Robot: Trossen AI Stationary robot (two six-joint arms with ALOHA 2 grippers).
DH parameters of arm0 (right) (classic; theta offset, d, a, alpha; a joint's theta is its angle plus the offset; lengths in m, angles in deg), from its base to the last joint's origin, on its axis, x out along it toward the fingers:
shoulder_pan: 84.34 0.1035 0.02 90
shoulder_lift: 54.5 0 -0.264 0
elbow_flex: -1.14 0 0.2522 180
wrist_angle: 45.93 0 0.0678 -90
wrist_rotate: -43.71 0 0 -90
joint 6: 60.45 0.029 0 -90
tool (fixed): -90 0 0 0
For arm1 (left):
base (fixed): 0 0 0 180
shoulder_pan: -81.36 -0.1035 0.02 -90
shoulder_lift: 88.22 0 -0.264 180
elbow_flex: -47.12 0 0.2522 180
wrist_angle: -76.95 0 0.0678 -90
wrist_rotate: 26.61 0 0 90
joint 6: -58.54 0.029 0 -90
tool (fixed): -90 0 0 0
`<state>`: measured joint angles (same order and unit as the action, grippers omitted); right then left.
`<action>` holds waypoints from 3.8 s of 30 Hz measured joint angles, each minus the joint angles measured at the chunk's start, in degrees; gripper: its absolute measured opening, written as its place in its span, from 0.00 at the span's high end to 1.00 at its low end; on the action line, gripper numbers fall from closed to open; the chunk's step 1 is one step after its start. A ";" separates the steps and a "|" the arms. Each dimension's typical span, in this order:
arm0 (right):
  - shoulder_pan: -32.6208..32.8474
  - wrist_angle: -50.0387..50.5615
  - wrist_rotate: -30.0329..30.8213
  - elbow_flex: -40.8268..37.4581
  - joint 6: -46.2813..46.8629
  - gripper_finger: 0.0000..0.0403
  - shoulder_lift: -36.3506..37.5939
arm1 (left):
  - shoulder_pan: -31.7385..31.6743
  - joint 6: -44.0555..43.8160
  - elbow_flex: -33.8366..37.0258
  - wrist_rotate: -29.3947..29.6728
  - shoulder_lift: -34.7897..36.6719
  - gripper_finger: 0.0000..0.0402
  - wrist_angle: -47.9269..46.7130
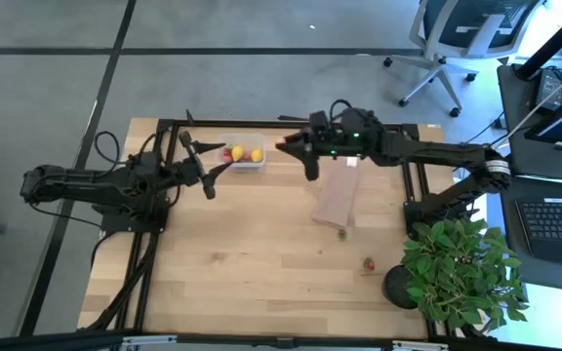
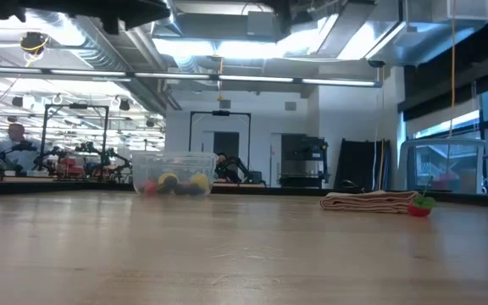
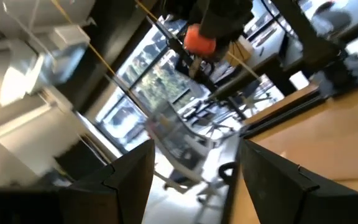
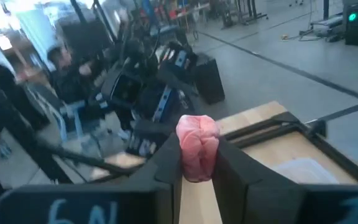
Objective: Pick and placing Produce into tupperware
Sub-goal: Put the peach into the transparent bin
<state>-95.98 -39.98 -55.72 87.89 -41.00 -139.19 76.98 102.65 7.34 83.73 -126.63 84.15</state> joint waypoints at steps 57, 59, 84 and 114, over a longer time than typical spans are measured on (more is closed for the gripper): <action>1.46 -13.15 -6.32 -0.11 10.29 0.83 -15.71 | -2.62 5.34 -0.02 -12.87 -20.92 0.56 20.77; 1.49 -13.15 -6.38 -0.11 10.29 0.83 -15.68 | -2.62 4.10 -0.02 -13.51 -20.92 0.58 20.60; 0.92 -13.22 -6.98 -0.11 12.07 0.58 -15.64 | -2.51 2.80 0.02 -13.13 -20.92 0.73 20.92; -7.96 0.87 -17.21 -0.11 8.74 0.29 -15.71 | -18.18 -39.05 -0.02 1.29 -22.95 0.72 -4.45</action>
<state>-103.94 -39.11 -72.93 87.78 -32.26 -154.90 58.80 63.60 7.32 85.02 -149.58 79.70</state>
